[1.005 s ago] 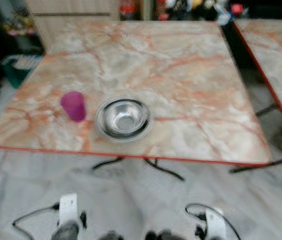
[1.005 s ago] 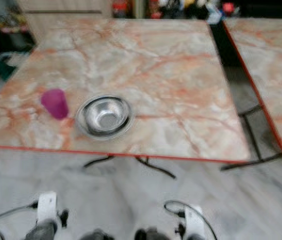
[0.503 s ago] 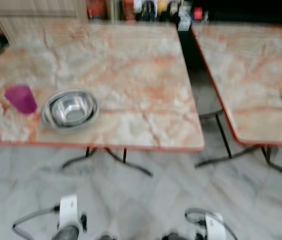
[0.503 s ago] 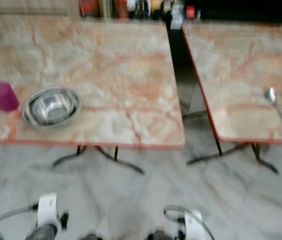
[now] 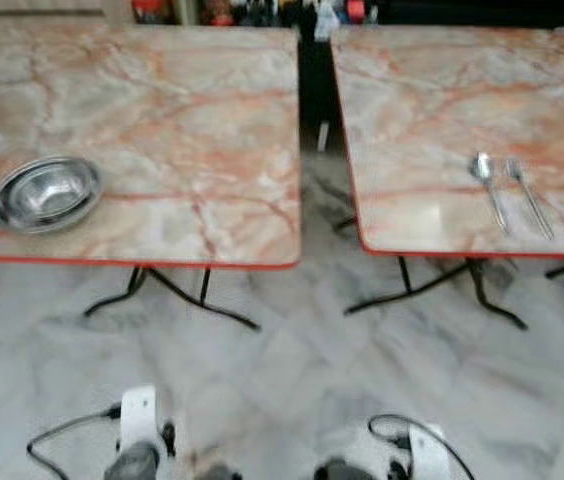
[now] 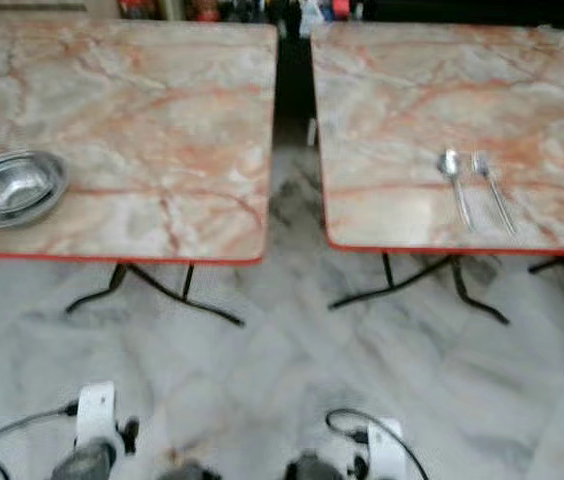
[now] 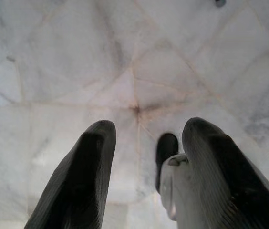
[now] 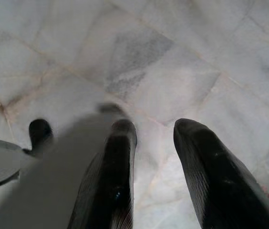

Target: Setting the table

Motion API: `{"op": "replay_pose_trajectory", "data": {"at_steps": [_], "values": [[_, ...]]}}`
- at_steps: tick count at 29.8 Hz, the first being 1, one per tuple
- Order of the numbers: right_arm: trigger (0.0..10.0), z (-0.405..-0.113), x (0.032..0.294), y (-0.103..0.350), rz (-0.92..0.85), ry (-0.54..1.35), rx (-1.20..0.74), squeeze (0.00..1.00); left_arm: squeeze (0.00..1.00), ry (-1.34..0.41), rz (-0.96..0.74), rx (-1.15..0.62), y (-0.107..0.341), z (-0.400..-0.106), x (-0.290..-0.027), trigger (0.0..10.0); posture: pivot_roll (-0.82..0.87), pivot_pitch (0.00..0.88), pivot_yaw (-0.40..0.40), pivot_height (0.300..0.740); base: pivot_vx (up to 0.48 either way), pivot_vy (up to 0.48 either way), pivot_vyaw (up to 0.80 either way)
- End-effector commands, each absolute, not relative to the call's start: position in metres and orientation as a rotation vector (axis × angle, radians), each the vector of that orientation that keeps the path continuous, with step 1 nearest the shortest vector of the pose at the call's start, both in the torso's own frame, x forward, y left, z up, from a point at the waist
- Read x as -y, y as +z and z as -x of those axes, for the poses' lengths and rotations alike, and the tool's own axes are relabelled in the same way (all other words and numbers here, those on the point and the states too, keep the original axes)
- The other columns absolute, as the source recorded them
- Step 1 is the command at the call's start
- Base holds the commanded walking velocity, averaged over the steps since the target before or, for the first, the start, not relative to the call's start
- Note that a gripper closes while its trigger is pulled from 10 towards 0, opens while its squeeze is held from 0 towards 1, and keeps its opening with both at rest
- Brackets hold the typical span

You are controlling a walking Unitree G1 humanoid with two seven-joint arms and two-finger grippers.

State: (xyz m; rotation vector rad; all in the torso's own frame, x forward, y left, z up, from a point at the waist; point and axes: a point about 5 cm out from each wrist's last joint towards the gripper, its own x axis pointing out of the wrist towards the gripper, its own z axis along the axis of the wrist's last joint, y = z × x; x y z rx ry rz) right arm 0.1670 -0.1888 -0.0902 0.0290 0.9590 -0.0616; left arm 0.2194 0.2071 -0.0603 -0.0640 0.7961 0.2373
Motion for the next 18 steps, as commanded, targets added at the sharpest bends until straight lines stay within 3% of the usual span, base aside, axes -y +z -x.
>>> {"op": "replay_pose_trajectory", "data": {"at_steps": [1, 18], "values": [[10.0, -0.1633, 0.1938, -0.0911, -0.027, -0.083, -0.967, 0.0, 0.0, 0.239, 0.068, -0.821, -0.0632, -0.2161, -0.2051, 10.0, -0.01, 0.165, 0.011, 0.711, 0.0, 0.0, 0.0], [10.0, -0.162, 0.1947, -0.0913, -0.033, -0.107, -0.958, 0.0, 0.0, 0.201, 0.097, -0.829, -0.0658, -0.2135, -0.1988, 10.0, -0.05, 0.138, -0.003, 0.711, 0.0, 0.0, 0.0]]}}
